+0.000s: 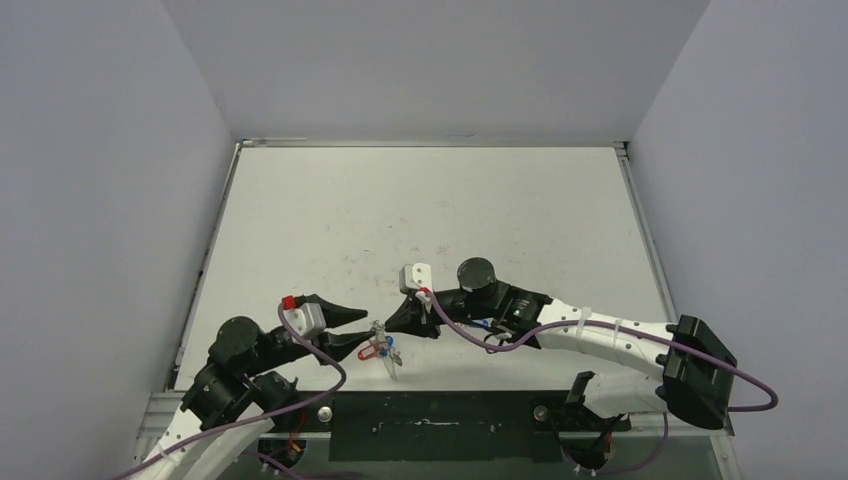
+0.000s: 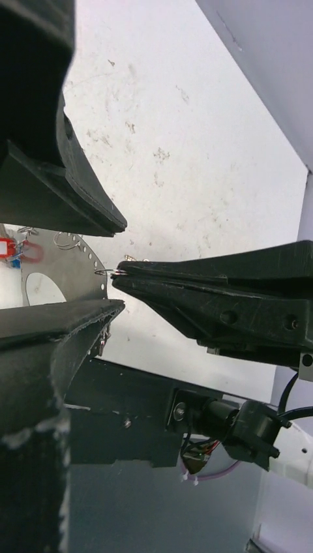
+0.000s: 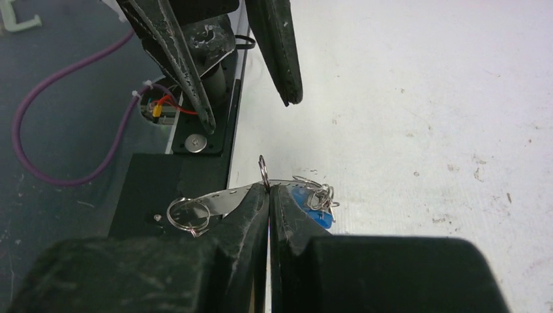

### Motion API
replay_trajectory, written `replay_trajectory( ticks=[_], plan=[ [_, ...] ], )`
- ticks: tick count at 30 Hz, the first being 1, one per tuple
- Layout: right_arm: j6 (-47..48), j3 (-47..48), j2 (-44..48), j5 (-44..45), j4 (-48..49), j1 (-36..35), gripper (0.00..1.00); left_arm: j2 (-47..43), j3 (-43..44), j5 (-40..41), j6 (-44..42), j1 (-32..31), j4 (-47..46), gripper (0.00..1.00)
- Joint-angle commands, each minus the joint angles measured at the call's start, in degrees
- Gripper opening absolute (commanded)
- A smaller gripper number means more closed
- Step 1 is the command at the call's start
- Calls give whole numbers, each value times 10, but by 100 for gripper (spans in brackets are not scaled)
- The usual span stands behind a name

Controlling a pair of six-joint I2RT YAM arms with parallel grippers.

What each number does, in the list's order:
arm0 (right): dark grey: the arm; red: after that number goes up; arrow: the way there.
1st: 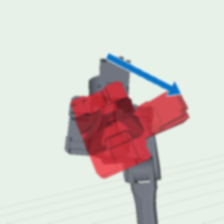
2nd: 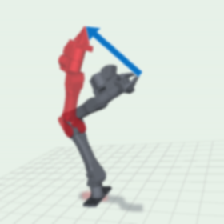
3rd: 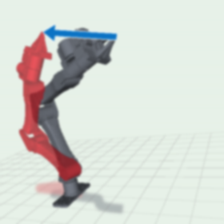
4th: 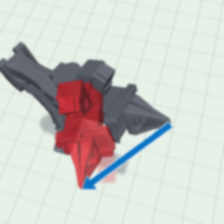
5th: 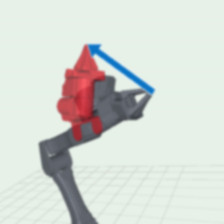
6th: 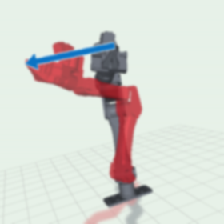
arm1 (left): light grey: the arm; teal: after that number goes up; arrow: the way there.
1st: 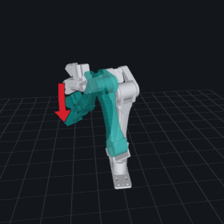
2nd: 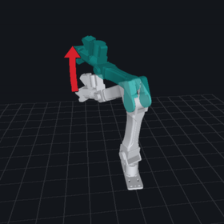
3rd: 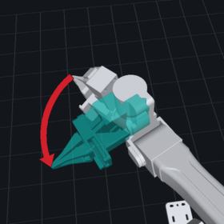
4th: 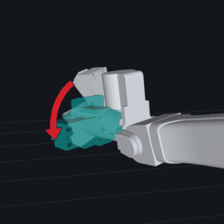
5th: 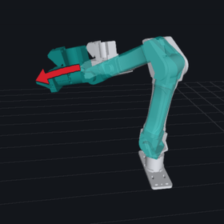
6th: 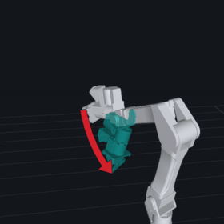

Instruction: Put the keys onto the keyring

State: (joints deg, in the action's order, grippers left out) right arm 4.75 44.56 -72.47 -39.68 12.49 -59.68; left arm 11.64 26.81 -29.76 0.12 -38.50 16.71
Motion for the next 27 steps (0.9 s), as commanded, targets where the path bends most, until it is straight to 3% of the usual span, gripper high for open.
replay_trajectory(
  ticks=[1,6,11,24,27],
  plan=[
    [-88,-26,36,18,167,-3,0,-60,-42,51,31,2,-56,39],
    [-132,-59,45,30,244,-4,0,-105,-86,55,52,2,-99,40],
    [-153,-75,51,42,275,-5,0,-94,-90,45,57,2,-115,40],
    [-156,-76,49,40,275,-6,0,-47,-101,-8,74,1,-218,25],
    [-157,-74,47,39,276,-5,0,-29,-101,-17,74,2,-228,18]
  ],
)
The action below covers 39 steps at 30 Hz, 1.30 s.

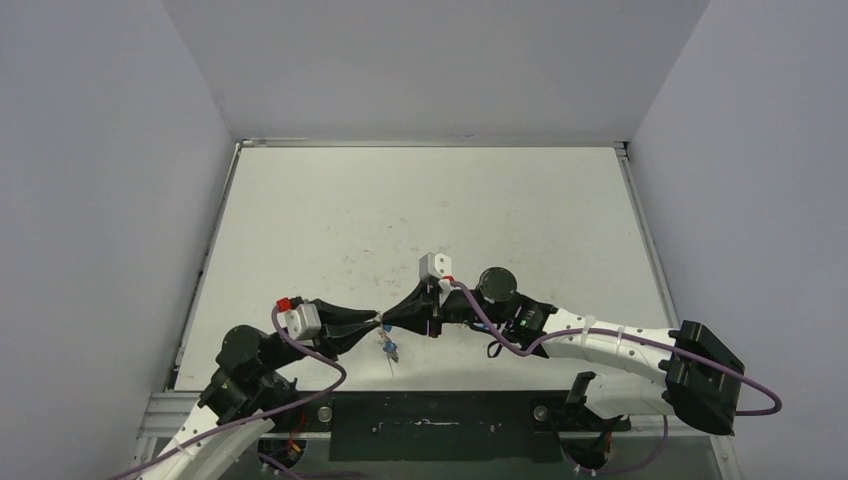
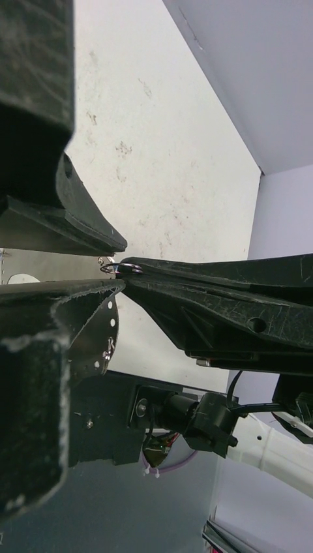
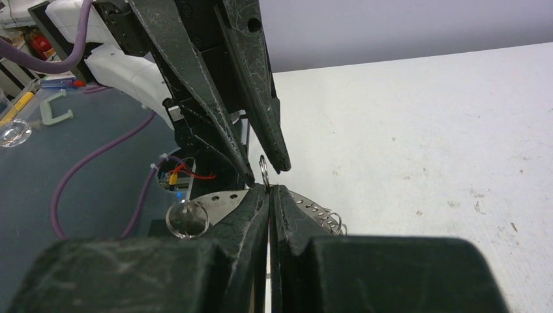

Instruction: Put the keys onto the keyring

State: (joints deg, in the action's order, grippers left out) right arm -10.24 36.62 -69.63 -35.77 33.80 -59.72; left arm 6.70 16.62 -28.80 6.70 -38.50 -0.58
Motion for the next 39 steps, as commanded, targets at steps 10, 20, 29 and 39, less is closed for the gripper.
replay_trajectory(
  ticks=[10,20,29,39],
  plan=[
    [-4,3,22,1,60,-6,0,41,7,-42,9,1,-49,0],
    [47,12,54,33,-26,-6,28,38,38,-22,-16,1,34,0],
    [123,-1,156,210,-187,-1,83,61,93,-24,-84,1,150,0],
    [-118,14,185,568,-454,24,100,79,116,-23,-116,1,184,0]
  ],
)
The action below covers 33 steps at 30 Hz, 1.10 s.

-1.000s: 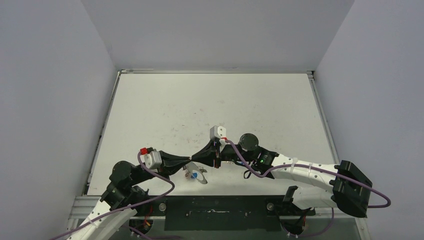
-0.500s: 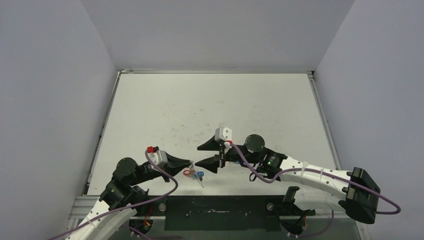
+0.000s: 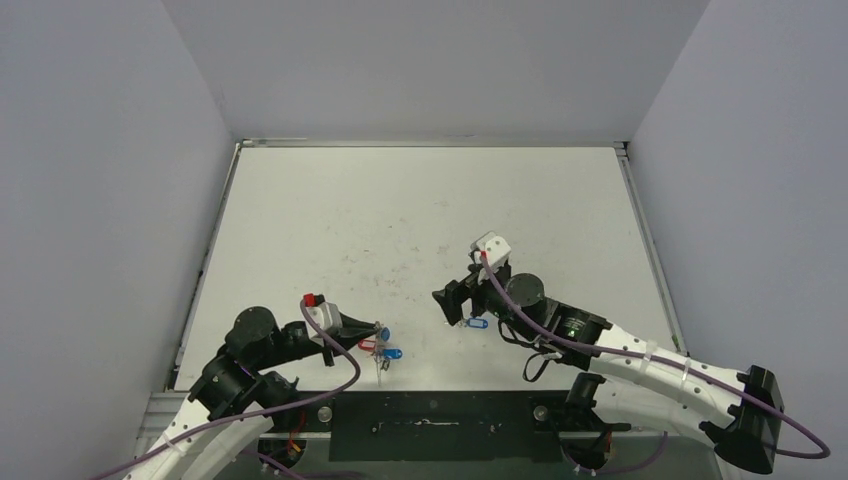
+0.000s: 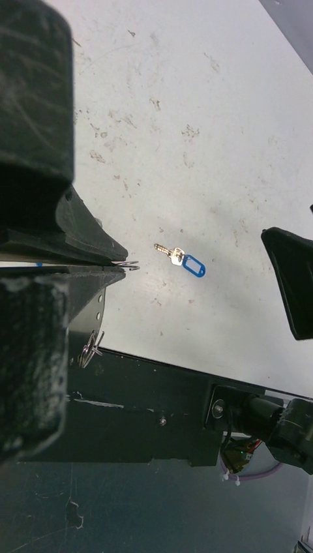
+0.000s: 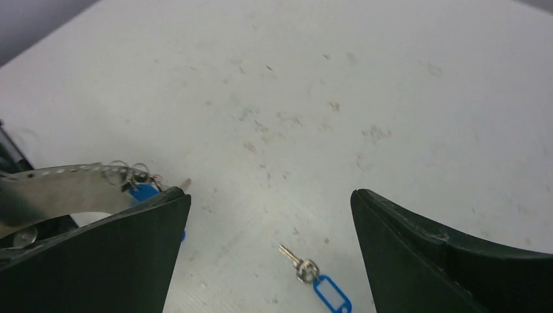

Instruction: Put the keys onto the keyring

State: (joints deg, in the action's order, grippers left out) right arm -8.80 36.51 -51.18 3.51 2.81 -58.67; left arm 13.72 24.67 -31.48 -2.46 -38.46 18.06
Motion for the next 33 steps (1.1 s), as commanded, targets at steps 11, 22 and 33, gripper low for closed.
replay_trajectory(
  ticks=[11,22,33],
  plan=[
    [-106,24,-106,65,-241,57,92,11,30,0,-33,1,-1,0],
    [-49,97,-289,44,-258,63,62,8,24,2,-27,1,0,0],
    [-28,103,-333,4,-240,65,45,10,23,7,-28,1,3,0]
  ],
)
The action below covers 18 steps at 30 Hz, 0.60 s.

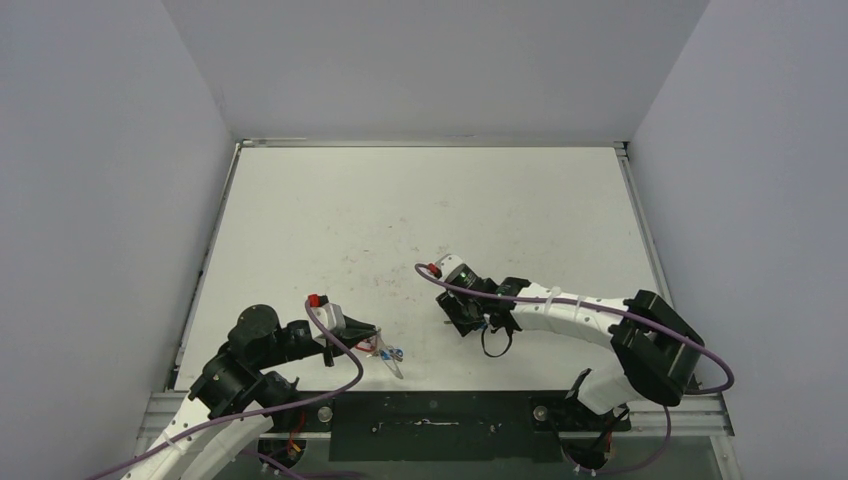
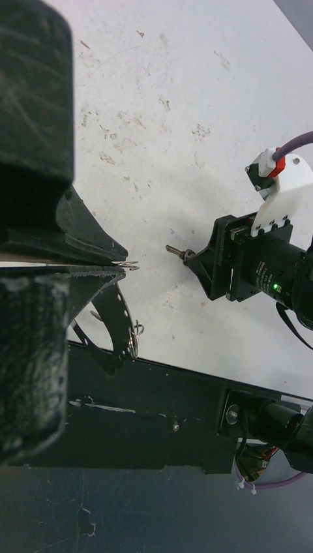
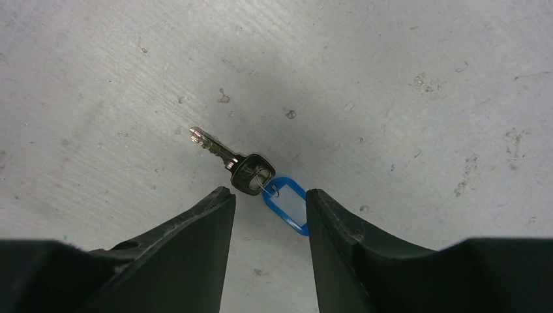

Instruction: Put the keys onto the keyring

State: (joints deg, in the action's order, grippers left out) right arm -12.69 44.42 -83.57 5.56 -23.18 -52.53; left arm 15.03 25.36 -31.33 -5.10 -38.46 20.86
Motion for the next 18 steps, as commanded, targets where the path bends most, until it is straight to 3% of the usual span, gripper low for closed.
replay_trajectory(
  ticks=[1,4,9,15,18],
  plan=[
    [10,24,-14,-20,22,3,42,-3,16,5,-1,1,-25,0],
    [4,26,-29,-15,27,4,30,-3,16,3,0,0,-26,0],
    [-2,33,-47,-4,28,5,24,-3,15,-2,1,1,-28,0],
    [-4,39,-41,-4,24,6,0,-4,15,-2,2,1,-28,0],
    [-6,42,-32,-5,19,6,0,-3,15,-2,4,1,-28,0]
  ],
)
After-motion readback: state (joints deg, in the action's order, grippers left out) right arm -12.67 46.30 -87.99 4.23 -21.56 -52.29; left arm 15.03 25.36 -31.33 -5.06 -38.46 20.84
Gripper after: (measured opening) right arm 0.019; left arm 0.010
